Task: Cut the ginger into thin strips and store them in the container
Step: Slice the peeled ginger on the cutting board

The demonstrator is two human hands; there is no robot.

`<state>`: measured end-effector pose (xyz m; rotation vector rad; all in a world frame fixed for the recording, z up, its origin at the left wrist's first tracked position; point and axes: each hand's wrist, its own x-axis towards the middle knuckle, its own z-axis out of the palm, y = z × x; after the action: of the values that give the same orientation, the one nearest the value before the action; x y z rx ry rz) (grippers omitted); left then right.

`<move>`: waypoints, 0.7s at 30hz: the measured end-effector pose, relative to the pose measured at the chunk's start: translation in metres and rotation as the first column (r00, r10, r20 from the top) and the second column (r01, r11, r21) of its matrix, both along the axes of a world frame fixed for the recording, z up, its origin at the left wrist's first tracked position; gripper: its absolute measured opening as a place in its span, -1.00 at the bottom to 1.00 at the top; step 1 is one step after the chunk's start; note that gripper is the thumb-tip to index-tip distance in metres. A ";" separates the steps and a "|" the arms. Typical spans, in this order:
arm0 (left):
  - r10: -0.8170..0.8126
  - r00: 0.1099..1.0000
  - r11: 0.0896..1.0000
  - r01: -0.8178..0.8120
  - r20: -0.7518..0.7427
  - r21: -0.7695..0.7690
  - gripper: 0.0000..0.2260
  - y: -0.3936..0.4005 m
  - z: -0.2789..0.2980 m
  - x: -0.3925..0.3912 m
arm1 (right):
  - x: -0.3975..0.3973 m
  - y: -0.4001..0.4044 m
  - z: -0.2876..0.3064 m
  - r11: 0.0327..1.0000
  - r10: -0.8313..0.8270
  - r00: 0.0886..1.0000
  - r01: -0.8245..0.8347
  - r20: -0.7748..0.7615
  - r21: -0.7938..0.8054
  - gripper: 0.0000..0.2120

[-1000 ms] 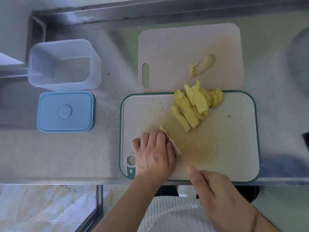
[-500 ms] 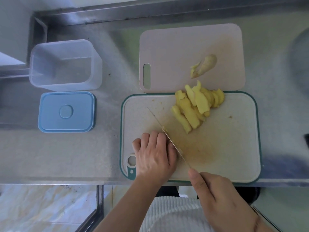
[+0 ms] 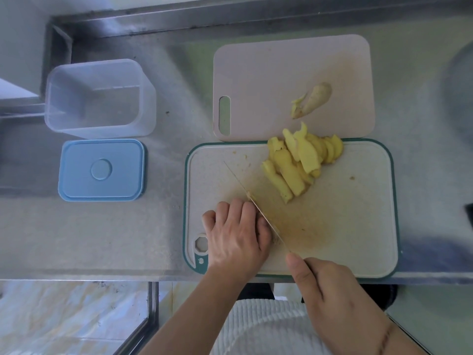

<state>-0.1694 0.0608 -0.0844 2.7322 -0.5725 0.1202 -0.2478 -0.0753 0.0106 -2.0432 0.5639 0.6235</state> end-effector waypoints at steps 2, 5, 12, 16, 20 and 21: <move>0.000 1.000 1.000 0.000 -0.006 0.015 -0.78 0.000 0.000 0.000 | 0.001 -0.001 -0.001 1.000 0.012 1.000 -0.012 -0.002 -0.002 -0.26; 0.003 1.000 0.999 -0.003 -0.005 0.033 -0.79 0.000 -0.001 0.000 | 0.003 -0.001 -0.002 1.000 0.027 1.000 -0.027 -0.001 -0.009 -0.29; -0.025 1.000 0.999 0.025 0.004 0.033 -0.76 -0.001 0.000 0.002 | 0.005 -0.001 -0.002 1.000 0.017 1.000 -0.017 0.005 -0.016 -0.29; -0.025 1.000 0.999 0.025 -0.007 0.034 -0.74 0.000 0.000 0.001 | 0.007 -0.004 -0.002 0.999 0.009 1.000 -0.009 0.001 0.032 -0.33; -0.031 0.999 0.998 0.033 -0.039 0.050 -0.77 0.001 0.001 0.000 | 0.008 -0.001 0.000 0.998 0.054 0.998 -0.054 -0.027 -0.013 -0.32; -0.034 0.998 0.998 0.036 -0.045 0.055 -0.78 0.001 0.001 0.000 | 0.009 0.000 0.001 0.998 0.058 0.998 -0.058 -0.035 -0.012 -0.37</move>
<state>-0.1690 0.0620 -0.0837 2.7695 -0.6194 0.0358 -0.2393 -0.0758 0.0121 -2.0703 0.5317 0.6922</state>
